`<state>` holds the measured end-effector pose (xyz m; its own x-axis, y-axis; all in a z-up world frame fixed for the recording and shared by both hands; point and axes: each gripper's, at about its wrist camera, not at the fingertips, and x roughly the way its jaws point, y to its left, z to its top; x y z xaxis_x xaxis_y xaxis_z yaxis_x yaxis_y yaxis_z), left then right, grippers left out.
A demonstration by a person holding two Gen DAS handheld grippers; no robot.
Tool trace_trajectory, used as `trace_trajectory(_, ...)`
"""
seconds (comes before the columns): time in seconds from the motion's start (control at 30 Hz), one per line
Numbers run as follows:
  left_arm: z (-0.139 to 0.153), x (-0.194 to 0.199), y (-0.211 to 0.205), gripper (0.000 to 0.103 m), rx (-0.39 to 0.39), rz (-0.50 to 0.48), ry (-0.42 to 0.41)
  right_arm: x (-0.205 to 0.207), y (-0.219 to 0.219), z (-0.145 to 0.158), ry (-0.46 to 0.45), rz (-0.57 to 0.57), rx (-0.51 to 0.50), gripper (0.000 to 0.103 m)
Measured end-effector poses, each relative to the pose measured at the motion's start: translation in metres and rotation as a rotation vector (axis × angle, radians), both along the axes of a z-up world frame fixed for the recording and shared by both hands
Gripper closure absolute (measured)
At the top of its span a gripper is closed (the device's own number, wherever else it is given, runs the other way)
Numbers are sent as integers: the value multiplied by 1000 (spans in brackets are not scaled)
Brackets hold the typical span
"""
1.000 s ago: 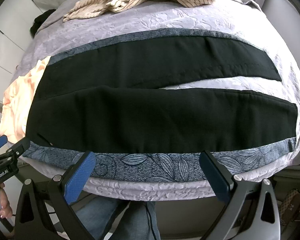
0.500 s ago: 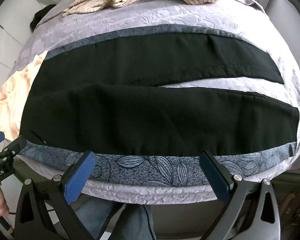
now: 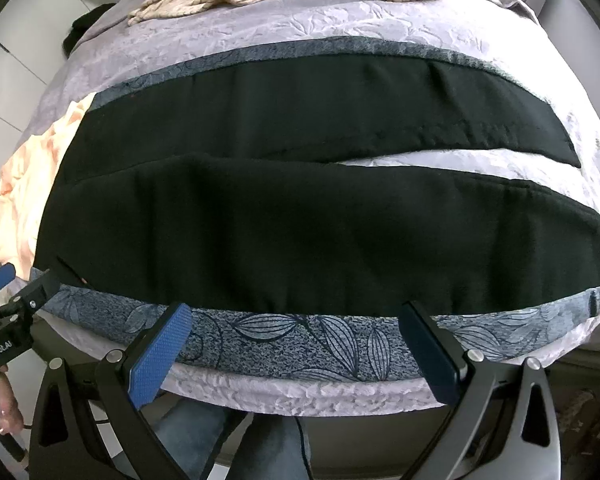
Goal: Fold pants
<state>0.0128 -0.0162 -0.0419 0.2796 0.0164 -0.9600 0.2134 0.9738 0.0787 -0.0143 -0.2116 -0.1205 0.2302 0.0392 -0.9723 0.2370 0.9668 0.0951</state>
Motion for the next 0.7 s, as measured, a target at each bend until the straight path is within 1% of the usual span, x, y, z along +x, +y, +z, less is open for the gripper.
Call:
trace_trajectory(0.13, -7, -1, 4, 0, -3, 11, 8, 0, -3, -5, -7, -11, 26, 0)
trace_trajectory(0.23, -14, 0, 8, 0, -10, 18, 17, -1, -8, -10, -18, -27, 72, 0)
trace_trajectory(0.3, -17, -1, 11, 0, -32, 19, 17, -2, -12, -14, -34, -38, 123, 0)
trace_trajectory(0.33, -19, -1, 16, 0, -70, 20, 20, -3, -14, -16, -43, -44, 164, 0)
trace_trajectory(0.4, -21, -4, 27, 0, -160, 30, 35, -10, -22, -23, -73, -66, 332, 0)
trace_trajectory(0.43, -24, -7, 38, 0, -230, 43, 54, -17, -29, -31, -87, -80, 472, 0)
trace_trajectory(0.5, -31, -14, 54, 0, -312, 64, 84, -30, -36, -46, -87, -99, 649, 0)
trace_trajectory(0.53, -37, -17, 62, 0, -337, 73, 106, -39, -39, -55, -76, -112, 717, 0)
trace_trajectory(0.6, -48, -23, 75, 0, -367, 84, 138, -55, -45, -75, -50, -158, 795, 2)
trace_trajectory(0.7, -64, -24, 84, 0, -402, 109, 177, -67, -57, -100, -53, -267, 873, 3)
